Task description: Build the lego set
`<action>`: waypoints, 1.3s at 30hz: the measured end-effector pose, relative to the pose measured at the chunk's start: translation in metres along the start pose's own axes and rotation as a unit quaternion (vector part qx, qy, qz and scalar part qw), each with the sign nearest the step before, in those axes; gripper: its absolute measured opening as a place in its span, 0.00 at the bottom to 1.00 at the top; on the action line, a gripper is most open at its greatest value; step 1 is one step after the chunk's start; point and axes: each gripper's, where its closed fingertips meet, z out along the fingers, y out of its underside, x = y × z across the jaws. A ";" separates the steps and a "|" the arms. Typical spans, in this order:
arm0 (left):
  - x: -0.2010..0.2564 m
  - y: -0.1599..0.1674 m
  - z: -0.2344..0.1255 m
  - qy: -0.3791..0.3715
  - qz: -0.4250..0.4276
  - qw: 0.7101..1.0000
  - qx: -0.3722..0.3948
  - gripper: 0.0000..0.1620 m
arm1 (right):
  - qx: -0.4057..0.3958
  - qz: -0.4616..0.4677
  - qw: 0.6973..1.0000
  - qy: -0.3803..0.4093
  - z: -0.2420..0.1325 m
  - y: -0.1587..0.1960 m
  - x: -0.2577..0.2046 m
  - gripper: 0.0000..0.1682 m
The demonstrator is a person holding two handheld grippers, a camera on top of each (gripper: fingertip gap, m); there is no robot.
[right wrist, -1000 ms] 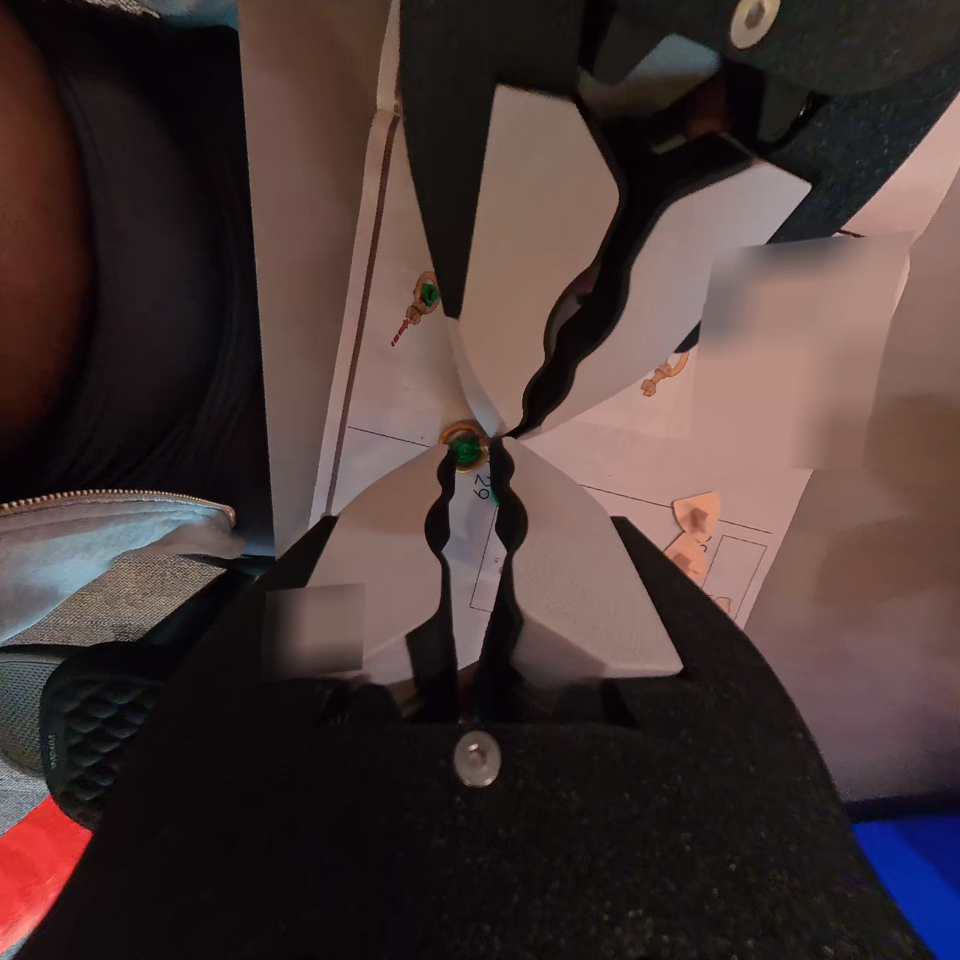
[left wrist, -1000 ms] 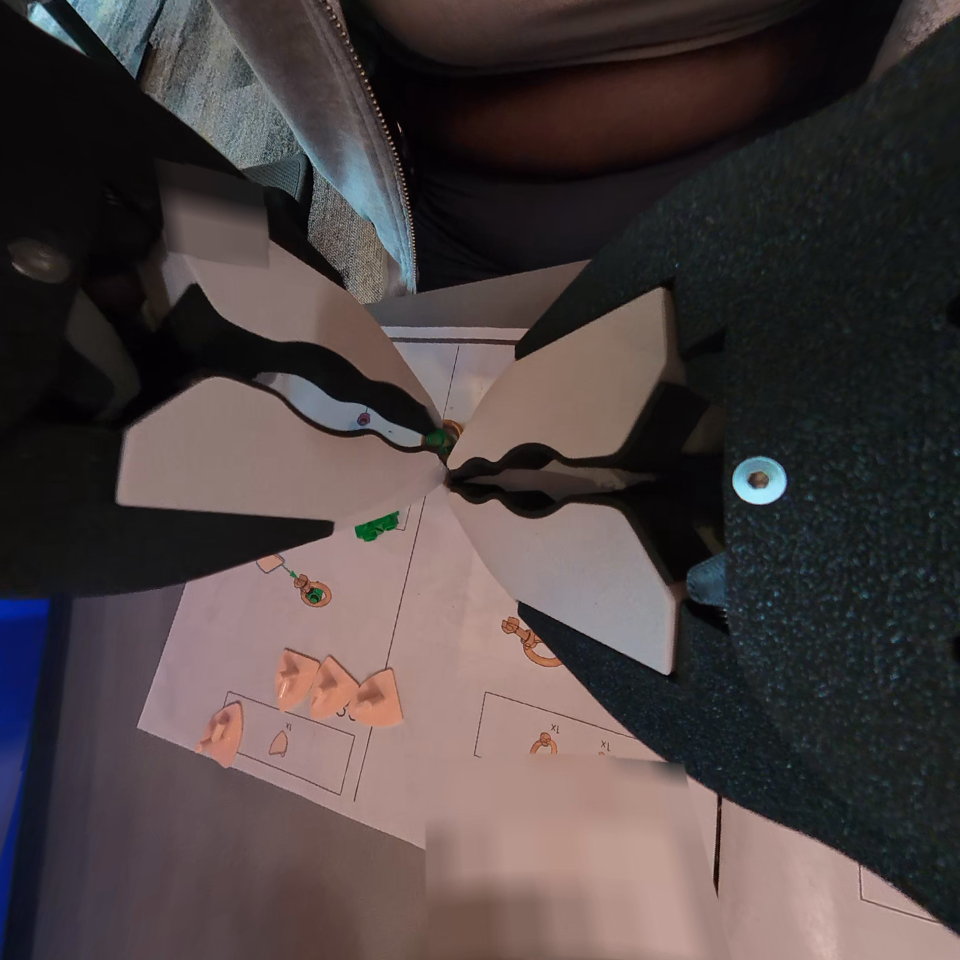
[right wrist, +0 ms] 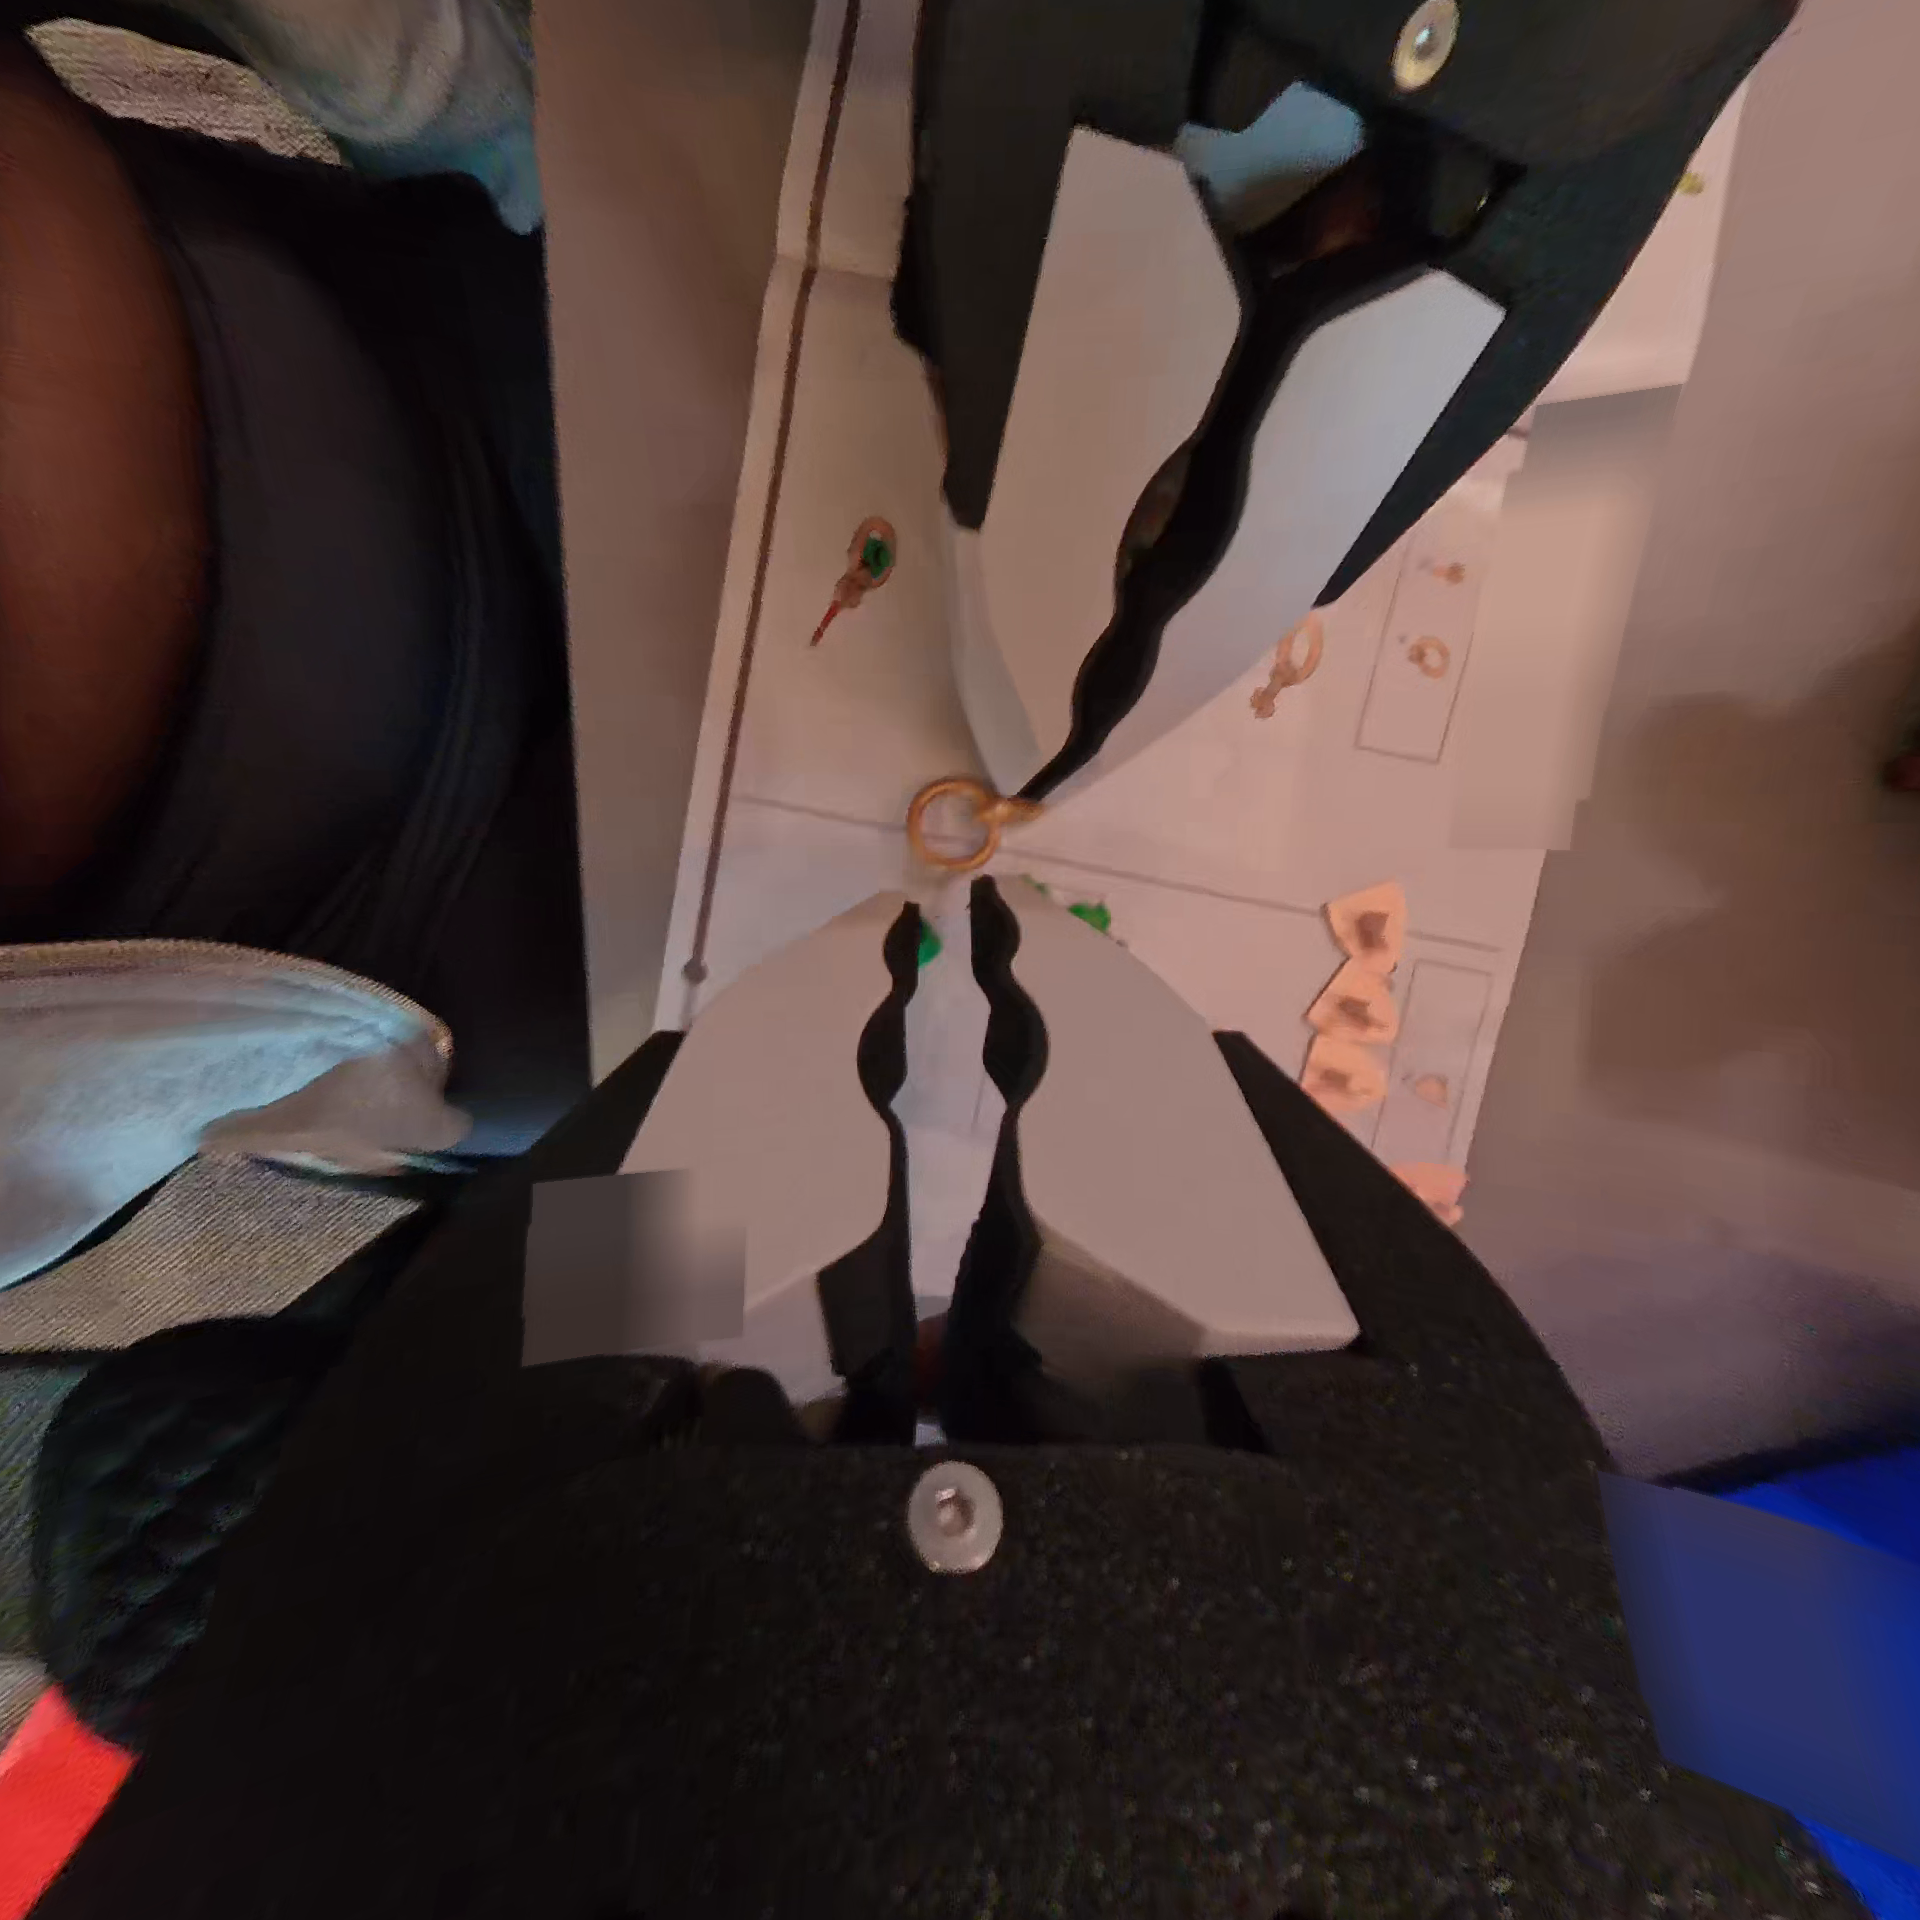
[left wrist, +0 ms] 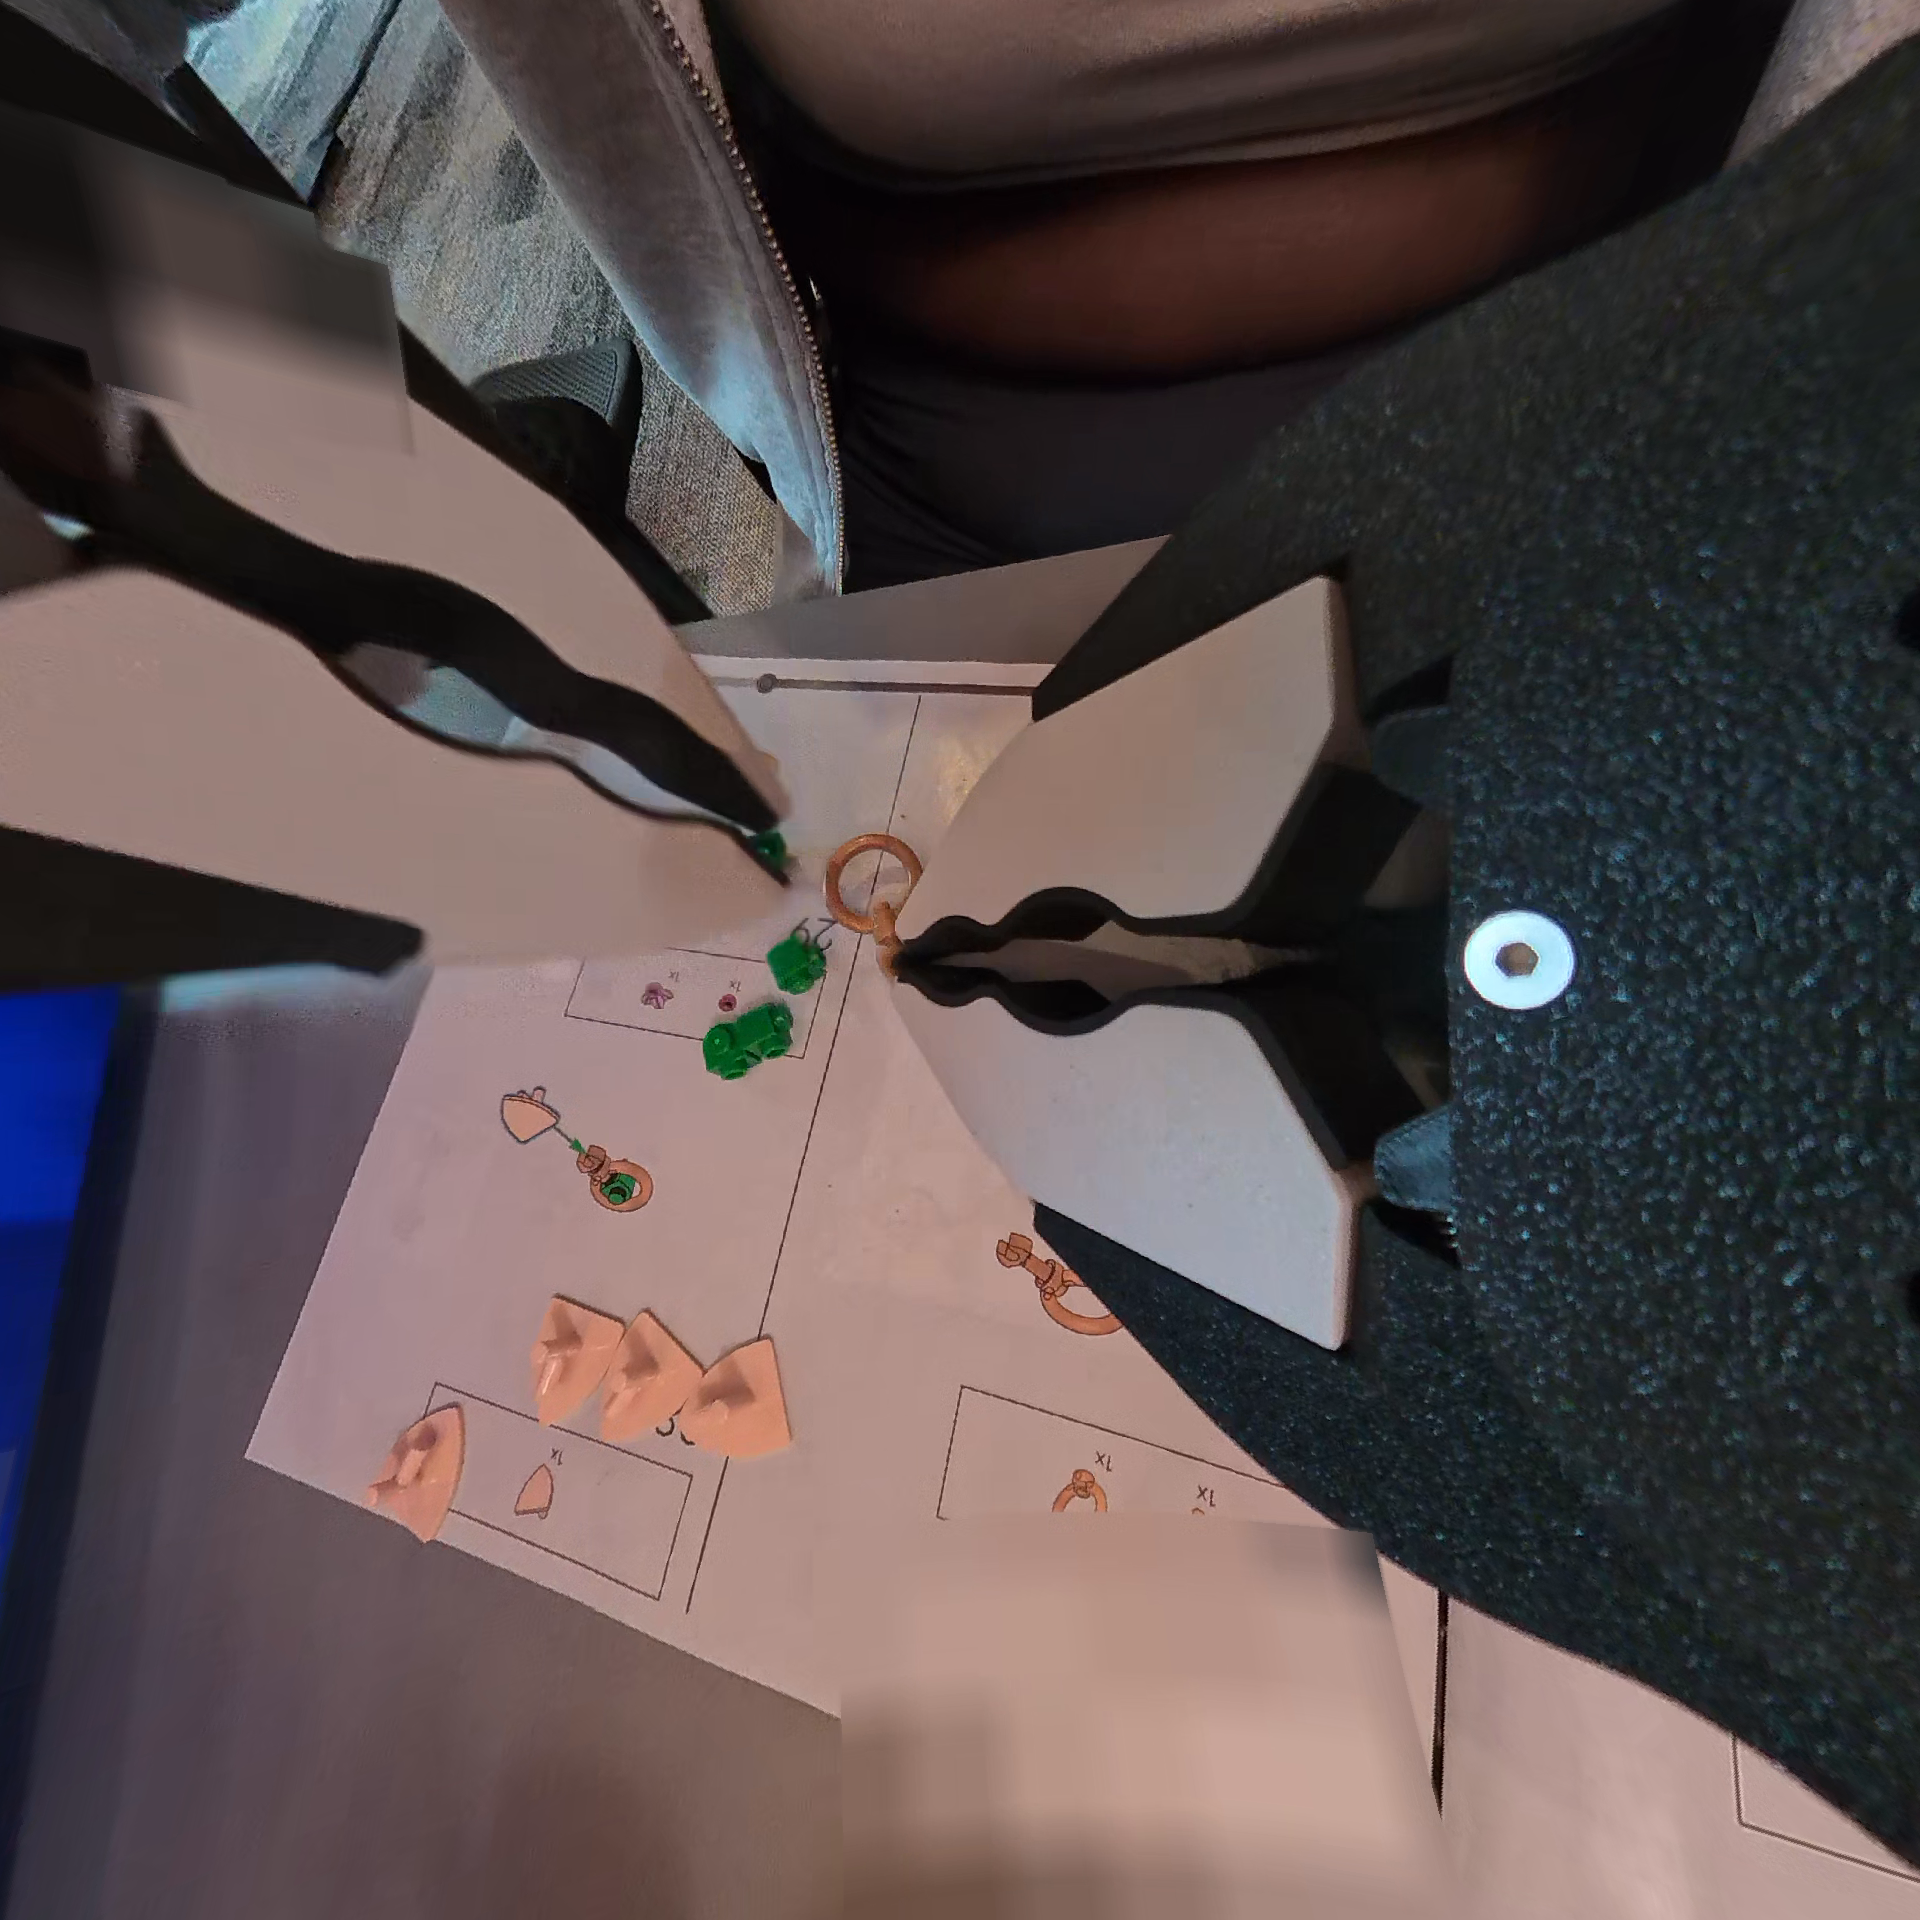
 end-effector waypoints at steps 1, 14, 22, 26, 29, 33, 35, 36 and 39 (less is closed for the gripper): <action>0.000 0.000 0.000 -0.001 0.001 1.000 0.000 0.01 | -0.011 0.006 1.000 -0.004 -0.003 0.004 -0.003 0.06; 0.000 0.000 0.000 -0.006 0.007 1.000 -0.001 0.01 | -0.036 0.060 0.997 0.025 0.010 0.019 -0.008 0.06; 0.009 -0.007 -0.007 0.004 0.006 1.000 0.016 0.08 | 0.127 0.124 0.969 0.170 -0.013 -0.005 0.012 0.06; 0.005 -0.030 -0.032 -0.030 0.003 0.995 0.096 0.12 | 0.273 0.092 0.911 0.295 -0.048 -0.036 0.026 0.06; 0.016 -0.057 -0.056 0.014 -0.047 0.976 0.214 0.11 | 0.382 0.025 0.838 0.388 -0.079 -0.061 0.029 0.06; 0.053 -0.089 -0.103 0.177 -0.139 0.888 0.402 0.14 | 0.458 -0.051 0.783 0.418 -0.101 -0.094 0.008 0.06; 0.068 -0.093 -0.118 0.204 -0.140 0.856 0.454 0.15 | 0.484 -0.069 0.771 0.409 -0.106 -0.106 -0.004 0.06; 0.076 -0.094 -0.121 0.208 -0.132 0.852 0.463 0.15 | 0.492 -0.077 0.768 0.403 -0.108 -0.111 -0.009 0.06; 0.099 -0.094 -0.122 0.215 -0.107 0.854 0.461 0.17 | 0.506 -0.105 0.757 0.400 -0.114 -0.123 -0.026 0.06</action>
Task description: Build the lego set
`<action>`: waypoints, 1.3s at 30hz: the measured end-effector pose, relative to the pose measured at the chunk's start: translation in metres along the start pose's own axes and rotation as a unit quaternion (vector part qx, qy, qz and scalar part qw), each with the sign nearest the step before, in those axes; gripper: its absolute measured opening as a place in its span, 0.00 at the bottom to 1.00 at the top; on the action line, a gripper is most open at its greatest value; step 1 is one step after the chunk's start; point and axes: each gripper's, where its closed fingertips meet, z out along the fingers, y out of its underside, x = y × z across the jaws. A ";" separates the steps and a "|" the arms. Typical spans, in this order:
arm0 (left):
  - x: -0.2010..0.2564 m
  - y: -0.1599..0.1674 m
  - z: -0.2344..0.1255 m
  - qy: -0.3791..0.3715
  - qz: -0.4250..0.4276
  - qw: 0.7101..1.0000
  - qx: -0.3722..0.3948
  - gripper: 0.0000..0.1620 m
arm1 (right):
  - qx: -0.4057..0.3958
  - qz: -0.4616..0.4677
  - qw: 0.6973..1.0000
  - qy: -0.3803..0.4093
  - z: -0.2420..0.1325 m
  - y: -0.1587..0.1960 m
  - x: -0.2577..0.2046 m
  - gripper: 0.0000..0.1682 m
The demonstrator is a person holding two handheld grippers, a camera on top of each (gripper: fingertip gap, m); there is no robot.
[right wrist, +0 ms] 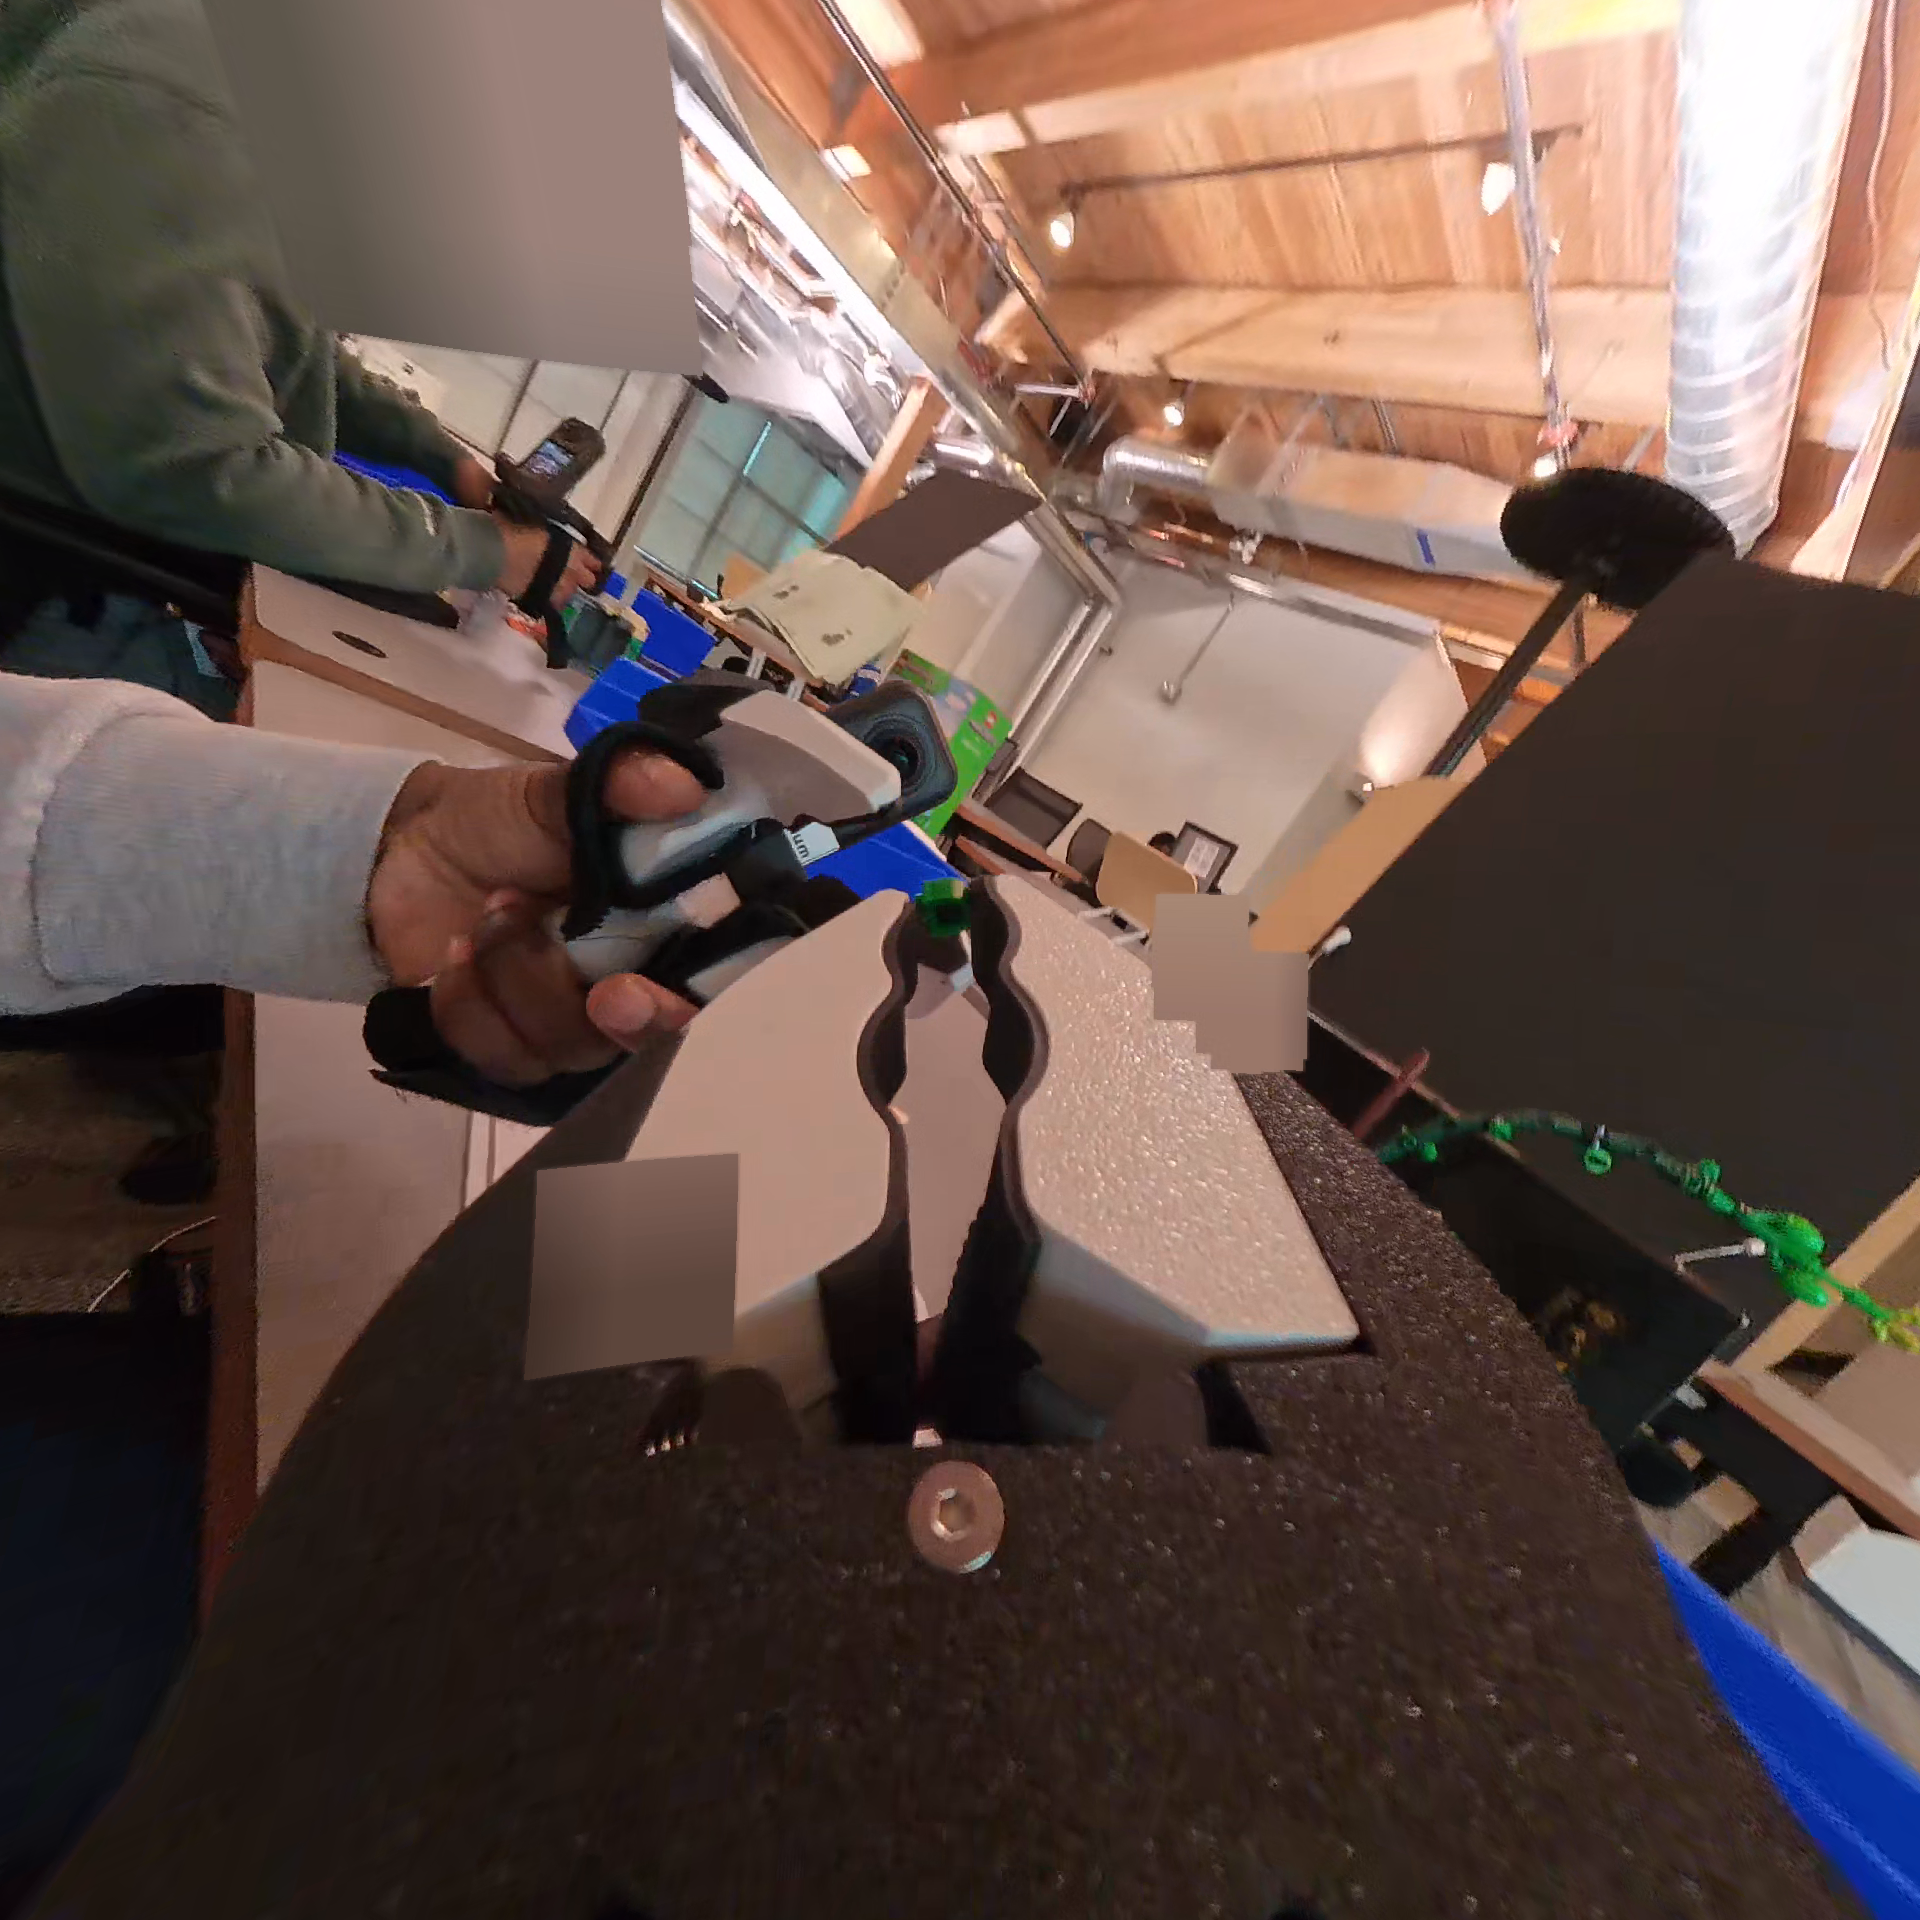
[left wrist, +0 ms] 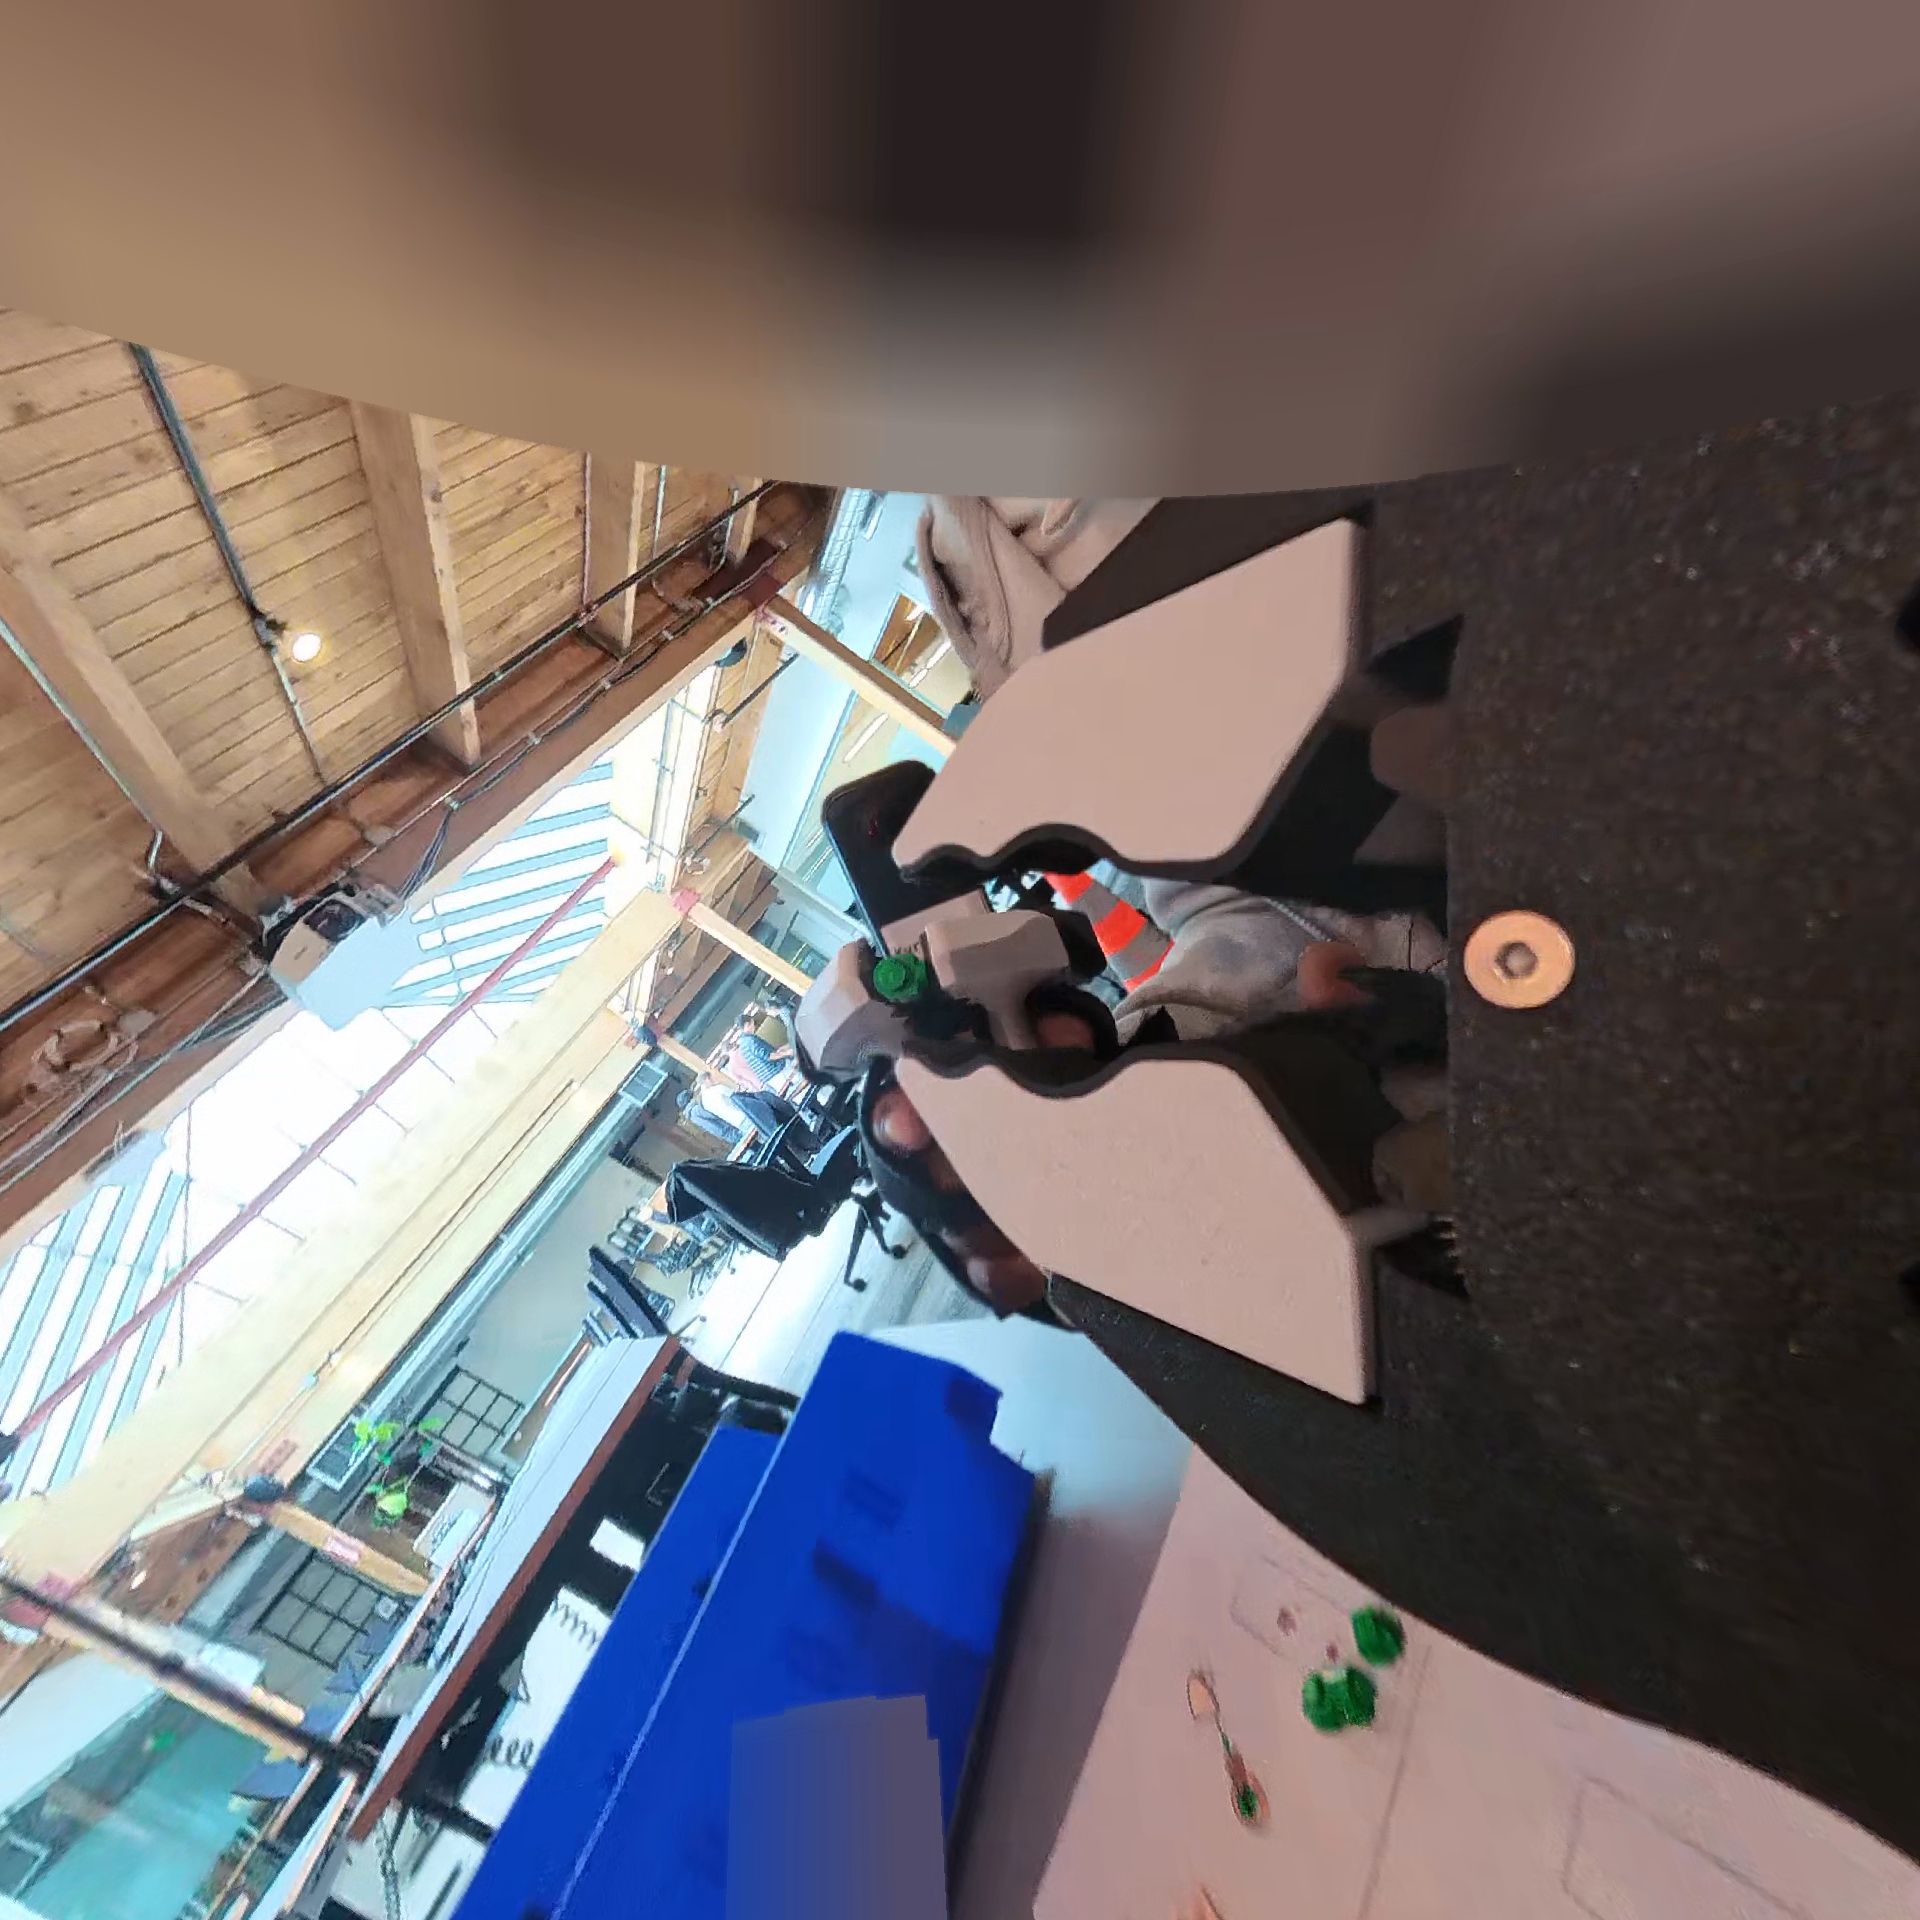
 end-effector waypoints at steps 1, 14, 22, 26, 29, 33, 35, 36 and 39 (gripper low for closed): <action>0.005 0.002 0.002 0.000 0.003 1.000 -0.003 0.17 | 0.004 -0.010 1.000 -0.004 0.000 -0.005 -0.004 0.06; 0.031 0.012 0.008 -0.006 0.037 0.999 -0.024 0.06 | 0.002 -0.148 0.989 0.016 -0.001 -0.032 -0.021 0.06; 0.013 0.021 -0.016 -0.061 0.163 0.971 -0.166 0.04 | -0.026 -0.073 0.996 -0.033 -0.004 -0.015 -0.024 0.08; -0.013 0.022 -0.042 -0.211 0.397 0.835 -0.317 0.05 | -0.102 0.233 0.962 -0.104 -0.012 0.002 -0.014 0.05; -0.024 0.022 -0.043 -0.282 0.494 0.744 -0.350 0.05 | -0.158 0.359 0.913 -0.111 -0.008 0.021 -0.022 0.11; -0.039 0.021 -0.044 -0.357 0.603 0.622 -0.348 0.04 | -0.160 0.445 0.877 -0.081 -0.002 0.044 -0.028 0.07; -0.042 0.024 -0.044 -0.368 0.639 0.577 -0.352 0.04 | -0.138 0.493 0.854 -0.091 -0.001 0.044 -0.031 0.09; -0.042 0.026 -0.044 -0.369 0.647 0.564 -0.355 0.04 | -0.125 0.507 0.848 -0.092 -0.001 0.043 -0.030 0.09; -0.043 0.029 -0.044 -0.367 0.651 0.557 -0.363 0.04 | -0.134 0.499 0.851 -0.091 -0.003 0.047 -0.031 0.08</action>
